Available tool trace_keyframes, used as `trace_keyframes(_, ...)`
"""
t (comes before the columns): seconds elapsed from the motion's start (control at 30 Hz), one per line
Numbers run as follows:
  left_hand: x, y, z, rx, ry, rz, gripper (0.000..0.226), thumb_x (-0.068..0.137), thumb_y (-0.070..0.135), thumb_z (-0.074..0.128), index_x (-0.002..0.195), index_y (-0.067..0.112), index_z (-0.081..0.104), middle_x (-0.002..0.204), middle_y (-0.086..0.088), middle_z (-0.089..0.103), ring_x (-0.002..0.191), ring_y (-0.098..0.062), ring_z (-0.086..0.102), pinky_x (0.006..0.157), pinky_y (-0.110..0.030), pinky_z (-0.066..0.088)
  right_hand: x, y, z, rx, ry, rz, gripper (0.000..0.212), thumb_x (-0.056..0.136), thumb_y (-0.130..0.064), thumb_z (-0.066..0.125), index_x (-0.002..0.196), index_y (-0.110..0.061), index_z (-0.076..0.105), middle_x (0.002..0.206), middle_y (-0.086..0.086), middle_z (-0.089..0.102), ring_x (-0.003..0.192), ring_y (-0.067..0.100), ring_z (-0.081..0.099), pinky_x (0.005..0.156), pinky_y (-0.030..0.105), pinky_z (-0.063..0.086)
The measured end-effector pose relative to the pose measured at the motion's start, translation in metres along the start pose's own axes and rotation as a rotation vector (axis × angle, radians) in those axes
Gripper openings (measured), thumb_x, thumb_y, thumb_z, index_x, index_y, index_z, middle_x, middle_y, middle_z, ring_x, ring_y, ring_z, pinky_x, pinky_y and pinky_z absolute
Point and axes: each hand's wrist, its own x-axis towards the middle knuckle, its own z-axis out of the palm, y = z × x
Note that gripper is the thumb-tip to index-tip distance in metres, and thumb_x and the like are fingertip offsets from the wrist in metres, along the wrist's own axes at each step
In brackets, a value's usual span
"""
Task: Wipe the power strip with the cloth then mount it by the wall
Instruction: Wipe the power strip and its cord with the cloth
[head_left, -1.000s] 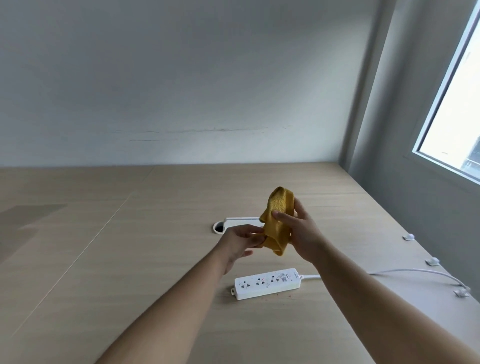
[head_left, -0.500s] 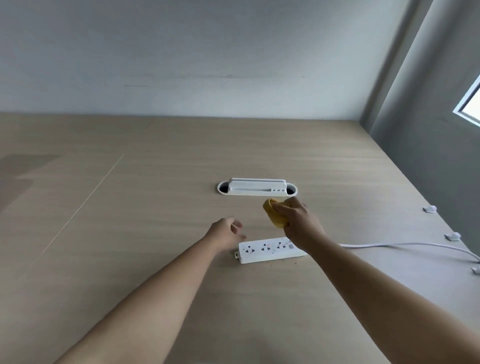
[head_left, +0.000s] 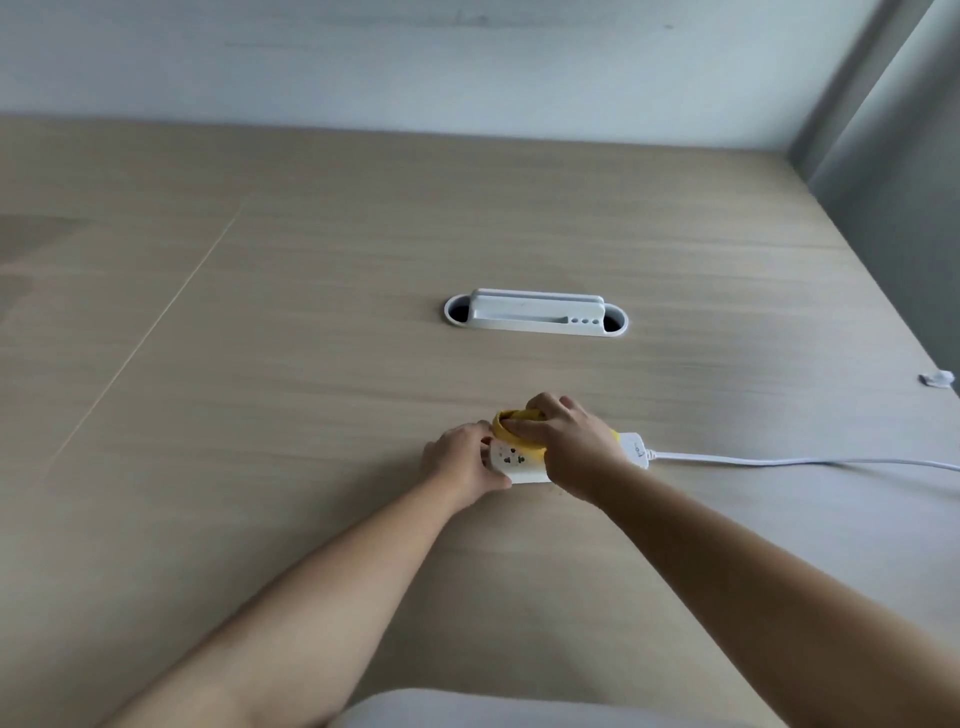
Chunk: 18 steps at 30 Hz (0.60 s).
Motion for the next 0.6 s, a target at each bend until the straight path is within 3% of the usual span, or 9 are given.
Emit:
trace_keyframes(0.1, 0.002, -0.002, -0.005, -0.021, -0.014, 0.015, 0.044, 0.055, 0.037, 0.082, 0.093, 0.032, 0.060, 0.099, 0.012, 0.068, 0.089, -0.014, 0.059, 0.069, -0.026, 0.042, 0.007, -0.005, -0.008, -0.028, -0.189, 0.009, 0.043, 0.073, -0.011, 0.049, 0.103, -0.038, 0.064, 0.102, -0.001, 0.060, 0.096, 0.026, 0.056, 0.056, 0.029, 0.031)
trace_keyframes(0.17, 0.002, -0.003, -0.006, -0.032, -0.023, 0.019, 0.046, 0.055, 0.037, 0.083, 0.095, 0.034, 0.061, 0.100, 0.014, 0.067, 0.086, -0.010, 0.056, 0.071, -0.027, 0.044, 0.014, -0.002, -0.014, -0.004, -0.140, 0.081, 0.032, 0.072, -0.018, 0.046, 0.090, -0.030, 0.069, 0.095, -0.001, 0.065, 0.091, 0.028, 0.060, 0.055, 0.027, 0.033)
trace_keyframes(0.27, 0.003, -0.004, -0.006, -0.060, -0.033, 0.008, 0.051, 0.055, 0.035, 0.084, 0.101, 0.033, 0.062, 0.105, 0.013, 0.068, 0.094, -0.011, 0.059, 0.084, -0.033, 0.049, 0.017, 0.002, -0.017, 0.022, -0.004, 0.116, 0.038, 0.078, -0.012, 0.048, 0.106, -0.032, 0.064, 0.106, -0.001, 0.060, 0.101, 0.024, 0.053, 0.062, 0.031, 0.039)
trace_keyframes(0.33, 0.003, -0.005, -0.006, -0.069, -0.033, 0.009, 0.054, 0.056, 0.033, 0.086, 0.104, 0.031, 0.063, 0.107, 0.010, 0.069, 0.098, -0.014, 0.060, 0.086, -0.034, 0.048, 0.014, -0.003, -0.015, 0.057, -0.106, 0.062, 0.054, 0.079, -0.005, 0.050, 0.123, -0.037, 0.053, 0.115, -0.002, 0.053, 0.106, 0.023, 0.047, 0.069, 0.034, 0.044)
trace_keyframes(0.4, 0.003, -0.005, -0.007, -0.061, -0.032, 0.013, 0.051, 0.056, 0.033, 0.086, 0.102, 0.031, 0.063, 0.105, 0.010, 0.069, 0.099, -0.015, 0.060, 0.085, -0.033, 0.047, 0.010, -0.009, -0.012, 0.052, -0.273, 0.025, 0.051, 0.080, -0.008, 0.049, 0.120, -0.040, 0.054, 0.112, -0.001, 0.054, 0.103, 0.023, 0.049, 0.072, 0.036, 0.047)
trace_keyframes(0.47, 0.004, -0.005, -0.009, -0.054, -0.033, 0.002, 0.049, 0.055, 0.034, 0.085, 0.098, 0.032, 0.064, 0.103, 0.012, 0.070, 0.098, -0.014, 0.060, 0.084, -0.033, 0.047, 0.011, -0.009, -0.013, -0.025, -0.353, 0.071, 0.035, 0.078, -0.018, 0.048, 0.105, -0.033, 0.065, 0.098, 0.002, 0.062, 0.086, 0.025, 0.057, 0.059, 0.031, 0.045)
trace_keyframes(0.53, 0.004, -0.005, -0.009, -0.047, -0.036, -0.005, 0.050, 0.055, 0.035, 0.085, 0.100, 0.033, 0.064, 0.104, 0.013, 0.069, 0.098, -0.013, 0.059, 0.086, -0.033, 0.046, 0.013, -0.006, -0.017, -0.055, -0.294, 0.134, 0.028, 0.075, -0.022, 0.047, 0.093, -0.025, 0.069, 0.087, 0.002, 0.064, 0.075, 0.025, 0.057, 0.052, 0.026, 0.037)
trace_keyframes(0.6, 0.003, -0.005, -0.008, -0.045, -0.038, -0.001, 0.051, 0.056, 0.036, 0.084, 0.103, 0.033, 0.064, 0.106, 0.013, 0.069, 0.100, -0.013, 0.059, 0.087, -0.034, 0.045, 0.015, -0.003, -0.019, -0.024, -0.117, 0.138, 0.029, 0.079, -0.017, 0.046, 0.097, -0.026, 0.067, 0.096, 0.001, 0.063, 0.088, 0.025, 0.056, 0.058, 0.029, 0.037)
